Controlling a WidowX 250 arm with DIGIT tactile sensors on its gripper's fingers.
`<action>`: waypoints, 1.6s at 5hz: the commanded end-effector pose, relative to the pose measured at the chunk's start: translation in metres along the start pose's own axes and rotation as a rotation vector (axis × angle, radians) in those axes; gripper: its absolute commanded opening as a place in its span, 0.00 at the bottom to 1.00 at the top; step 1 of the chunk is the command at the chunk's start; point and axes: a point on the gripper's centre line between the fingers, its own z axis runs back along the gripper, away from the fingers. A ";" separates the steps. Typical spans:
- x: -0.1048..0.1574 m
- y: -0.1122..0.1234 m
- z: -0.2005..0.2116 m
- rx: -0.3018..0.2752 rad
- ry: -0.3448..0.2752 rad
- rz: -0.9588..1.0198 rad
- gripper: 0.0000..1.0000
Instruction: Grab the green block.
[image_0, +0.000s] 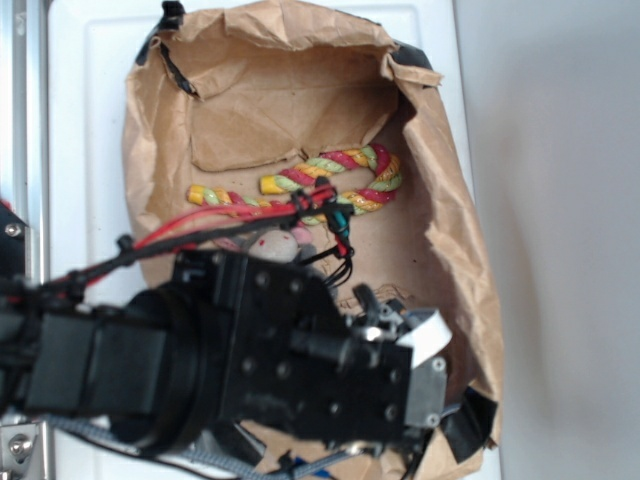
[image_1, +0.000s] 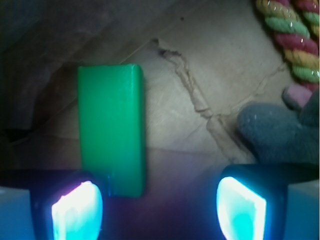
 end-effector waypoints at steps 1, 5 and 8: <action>0.013 -0.018 0.020 -0.079 -0.057 0.015 1.00; -0.003 0.013 -0.014 -0.096 -0.124 0.017 1.00; 0.005 0.014 -0.004 -0.097 -0.113 0.006 1.00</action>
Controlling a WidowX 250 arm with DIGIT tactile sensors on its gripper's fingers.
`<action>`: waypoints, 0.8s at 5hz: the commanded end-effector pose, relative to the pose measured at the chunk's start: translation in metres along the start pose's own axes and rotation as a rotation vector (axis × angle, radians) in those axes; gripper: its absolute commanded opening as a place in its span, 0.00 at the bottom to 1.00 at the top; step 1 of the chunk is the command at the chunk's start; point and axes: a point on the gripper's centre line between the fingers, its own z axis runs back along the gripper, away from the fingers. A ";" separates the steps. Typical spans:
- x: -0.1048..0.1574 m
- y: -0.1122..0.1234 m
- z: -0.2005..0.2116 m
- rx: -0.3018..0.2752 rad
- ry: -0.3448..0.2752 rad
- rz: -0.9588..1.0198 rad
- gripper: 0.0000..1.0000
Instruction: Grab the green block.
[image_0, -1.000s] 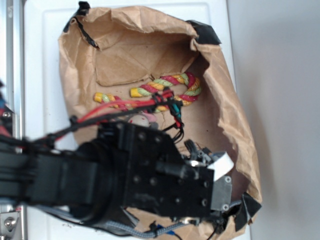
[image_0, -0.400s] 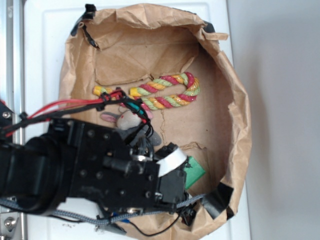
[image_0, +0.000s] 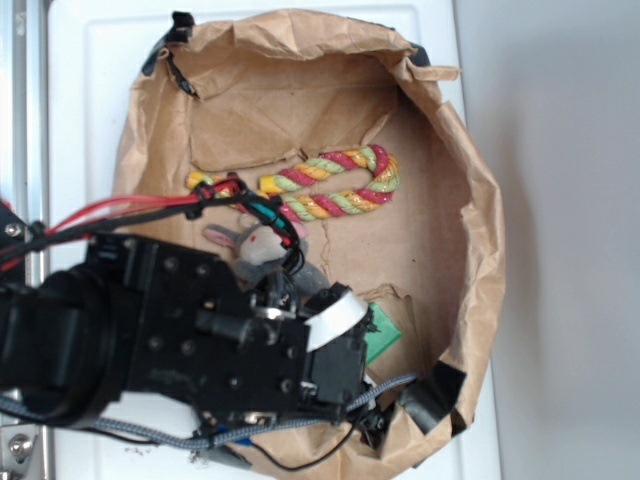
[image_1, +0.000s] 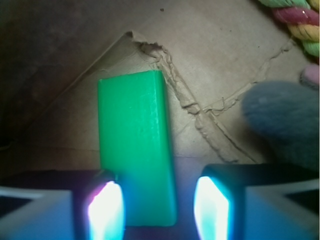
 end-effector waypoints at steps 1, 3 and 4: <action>0.034 -0.032 0.026 -0.055 0.019 -0.001 1.00; 0.049 -0.066 0.039 -0.088 0.027 0.016 1.00; 0.056 -0.075 0.037 -0.101 0.016 0.022 1.00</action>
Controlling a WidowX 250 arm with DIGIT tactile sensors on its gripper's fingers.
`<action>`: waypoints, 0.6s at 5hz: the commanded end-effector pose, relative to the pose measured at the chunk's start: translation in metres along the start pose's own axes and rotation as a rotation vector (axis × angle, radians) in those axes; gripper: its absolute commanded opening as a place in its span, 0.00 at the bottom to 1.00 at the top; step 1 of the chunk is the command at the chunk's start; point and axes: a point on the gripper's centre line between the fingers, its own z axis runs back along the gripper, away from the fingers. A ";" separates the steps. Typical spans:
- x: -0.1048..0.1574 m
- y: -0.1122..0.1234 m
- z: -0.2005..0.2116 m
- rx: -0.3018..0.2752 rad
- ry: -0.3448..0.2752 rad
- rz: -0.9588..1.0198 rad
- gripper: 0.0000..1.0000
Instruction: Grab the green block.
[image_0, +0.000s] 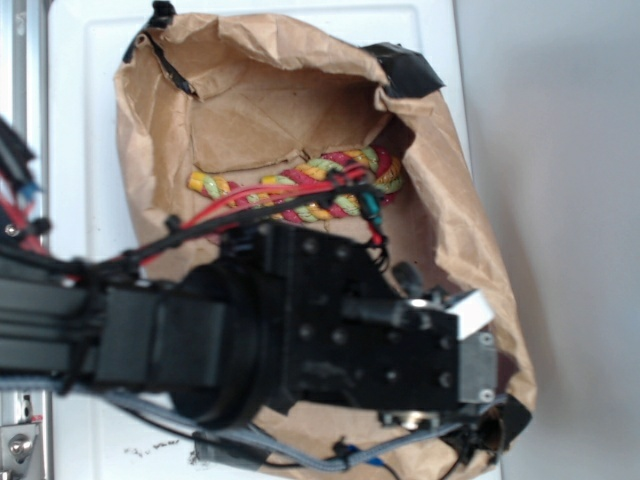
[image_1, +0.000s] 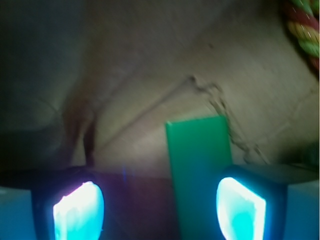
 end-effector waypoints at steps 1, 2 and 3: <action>0.025 -0.029 0.014 -0.083 -0.086 -0.010 1.00; 0.025 -0.016 0.003 -0.058 -0.118 -0.043 1.00; 0.027 0.004 -0.004 -0.044 -0.161 -0.091 1.00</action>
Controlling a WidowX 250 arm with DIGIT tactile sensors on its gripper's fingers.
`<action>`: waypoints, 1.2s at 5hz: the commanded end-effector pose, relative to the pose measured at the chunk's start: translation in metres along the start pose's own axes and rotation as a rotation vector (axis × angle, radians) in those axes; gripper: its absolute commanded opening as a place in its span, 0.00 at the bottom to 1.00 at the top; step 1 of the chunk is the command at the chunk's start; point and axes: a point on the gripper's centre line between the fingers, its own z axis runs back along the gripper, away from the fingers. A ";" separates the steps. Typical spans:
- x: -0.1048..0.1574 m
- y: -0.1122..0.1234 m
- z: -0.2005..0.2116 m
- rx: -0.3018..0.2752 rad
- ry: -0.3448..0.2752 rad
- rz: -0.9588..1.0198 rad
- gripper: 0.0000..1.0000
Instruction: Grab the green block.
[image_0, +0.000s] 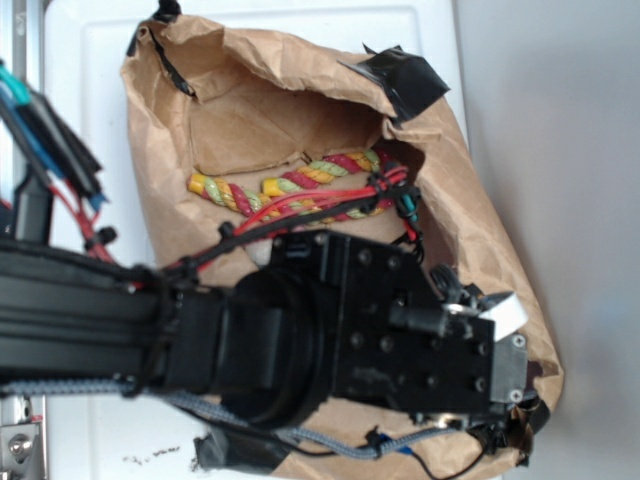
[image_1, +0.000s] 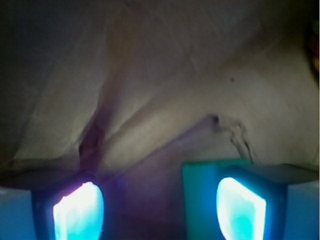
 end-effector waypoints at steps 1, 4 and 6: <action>0.008 0.018 0.007 -0.049 -0.093 -0.058 1.00; -0.001 0.039 0.023 -0.067 -0.034 -0.077 1.00; -0.003 0.042 0.024 -0.072 -0.012 -0.069 1.00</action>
